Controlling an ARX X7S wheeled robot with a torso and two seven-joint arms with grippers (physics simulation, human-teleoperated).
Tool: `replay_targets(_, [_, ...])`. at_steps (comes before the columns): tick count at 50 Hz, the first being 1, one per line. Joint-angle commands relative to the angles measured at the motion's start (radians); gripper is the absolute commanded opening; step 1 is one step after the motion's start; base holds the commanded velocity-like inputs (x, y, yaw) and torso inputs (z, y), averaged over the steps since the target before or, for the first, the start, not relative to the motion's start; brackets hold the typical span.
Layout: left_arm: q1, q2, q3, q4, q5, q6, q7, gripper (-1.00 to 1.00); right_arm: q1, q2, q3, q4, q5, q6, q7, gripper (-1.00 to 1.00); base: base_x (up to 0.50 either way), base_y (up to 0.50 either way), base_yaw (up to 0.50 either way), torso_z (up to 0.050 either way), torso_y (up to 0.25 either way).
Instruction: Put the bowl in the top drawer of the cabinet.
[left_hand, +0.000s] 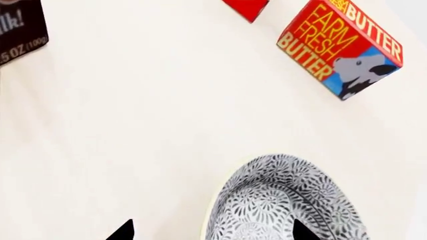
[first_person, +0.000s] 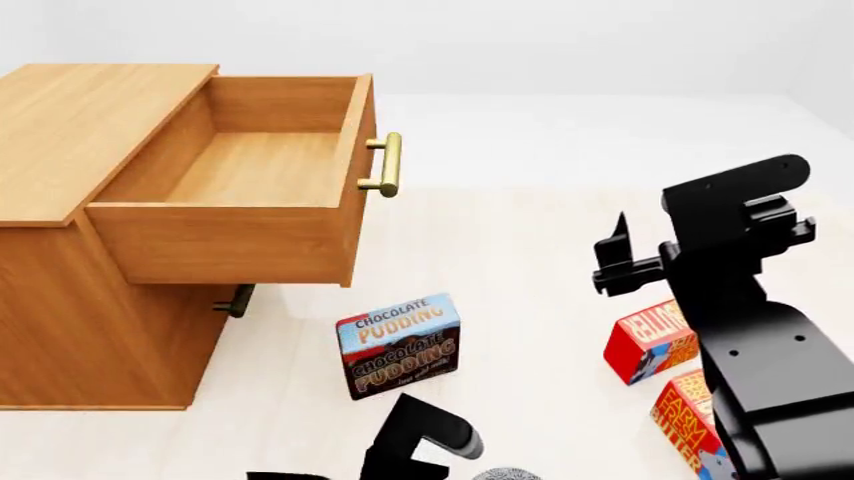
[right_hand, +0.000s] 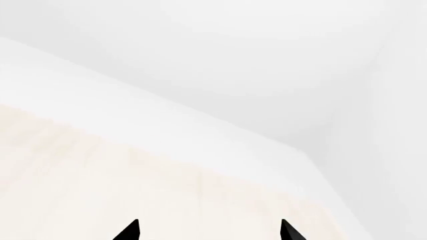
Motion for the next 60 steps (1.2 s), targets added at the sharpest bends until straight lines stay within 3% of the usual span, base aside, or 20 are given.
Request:
replay_targets(1, [-0.05, 0.059, 0.009, -0.081, -0.004, -0.025, -0.019, 1.0, -0.011, -0.002, -0.008, 0.014, 0.001, -0.025, -0.002, 1.0, 0.0, 0.0, 0.0, 0.0, 0.0])
replay_targets(34, [-0.009, 0.141, 0.138, -0.242, 0.105, -0.001, 0.063, 1.0, -0.026, 0.0, 0.011, 0.037, 0.008, -0.055, 0.002, 1.0, 0.0, 0.0, 0.0, 0.0, 0.0])
replay_targets(35, [-0.007, 0.141, 0.14, -0.241, 0.107, 0.001, 0.065, -1.0, -0.027, 0.0, 0.013, 0.037, 0.009, -0.055, 0.002, 1.0, 0.0, -0.01, -0.01, 0.0, 0.0])
replay_targets(50, [0.034, 0.086, 0.179, -0.089, 0.139, 0.035, 0.085, -1.0, -0.039, 0.008, 0.024, 0.03, 0.014, -0.053, 0.003, 1.0, 0.0, 0.0, 0.0, 0.0, 0.0])
replay_targets(60, [0.057, 0.022, 0.139, 0.05, 0.108, 0.063, 0.051, -1.0, -0.039, 0.008, 0.024, 0.029, 0.015, -0.05, 0.005, 1.0, 0.0, 0.0, 0.0, 0.0, 0.0])
